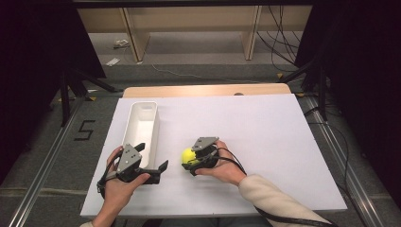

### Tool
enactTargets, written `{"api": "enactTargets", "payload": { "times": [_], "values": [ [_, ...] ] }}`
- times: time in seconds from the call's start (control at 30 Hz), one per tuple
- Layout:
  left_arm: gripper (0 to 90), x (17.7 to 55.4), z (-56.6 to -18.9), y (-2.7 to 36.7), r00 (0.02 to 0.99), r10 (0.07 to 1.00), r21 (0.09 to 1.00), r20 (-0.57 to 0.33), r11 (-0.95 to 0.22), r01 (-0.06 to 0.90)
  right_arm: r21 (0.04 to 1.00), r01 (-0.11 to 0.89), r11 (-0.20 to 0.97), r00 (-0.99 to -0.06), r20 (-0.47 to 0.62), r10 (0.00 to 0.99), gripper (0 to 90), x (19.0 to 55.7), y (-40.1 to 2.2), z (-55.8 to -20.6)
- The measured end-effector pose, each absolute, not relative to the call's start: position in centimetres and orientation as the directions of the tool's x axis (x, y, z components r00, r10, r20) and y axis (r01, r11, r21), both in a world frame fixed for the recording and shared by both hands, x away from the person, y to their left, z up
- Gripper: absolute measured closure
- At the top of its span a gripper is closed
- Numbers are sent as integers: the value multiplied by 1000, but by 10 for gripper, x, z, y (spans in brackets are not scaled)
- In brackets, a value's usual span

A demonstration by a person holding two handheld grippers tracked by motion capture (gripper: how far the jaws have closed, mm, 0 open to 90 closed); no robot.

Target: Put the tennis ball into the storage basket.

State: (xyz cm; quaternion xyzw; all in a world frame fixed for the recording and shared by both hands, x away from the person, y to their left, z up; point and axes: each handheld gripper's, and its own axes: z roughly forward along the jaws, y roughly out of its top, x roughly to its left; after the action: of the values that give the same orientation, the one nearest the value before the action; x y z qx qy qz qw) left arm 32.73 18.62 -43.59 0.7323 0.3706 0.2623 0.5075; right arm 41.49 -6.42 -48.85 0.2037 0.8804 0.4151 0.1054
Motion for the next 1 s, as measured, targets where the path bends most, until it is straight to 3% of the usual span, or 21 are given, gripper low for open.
{"api": "enactTargets", "payload": {
  "times": [1.0],
  "values": [
    [0,327,-435,187,586,810,939,7,-207,275,814,255,522,-888,-16,459,260,415,-66,-467]
  ]
}}
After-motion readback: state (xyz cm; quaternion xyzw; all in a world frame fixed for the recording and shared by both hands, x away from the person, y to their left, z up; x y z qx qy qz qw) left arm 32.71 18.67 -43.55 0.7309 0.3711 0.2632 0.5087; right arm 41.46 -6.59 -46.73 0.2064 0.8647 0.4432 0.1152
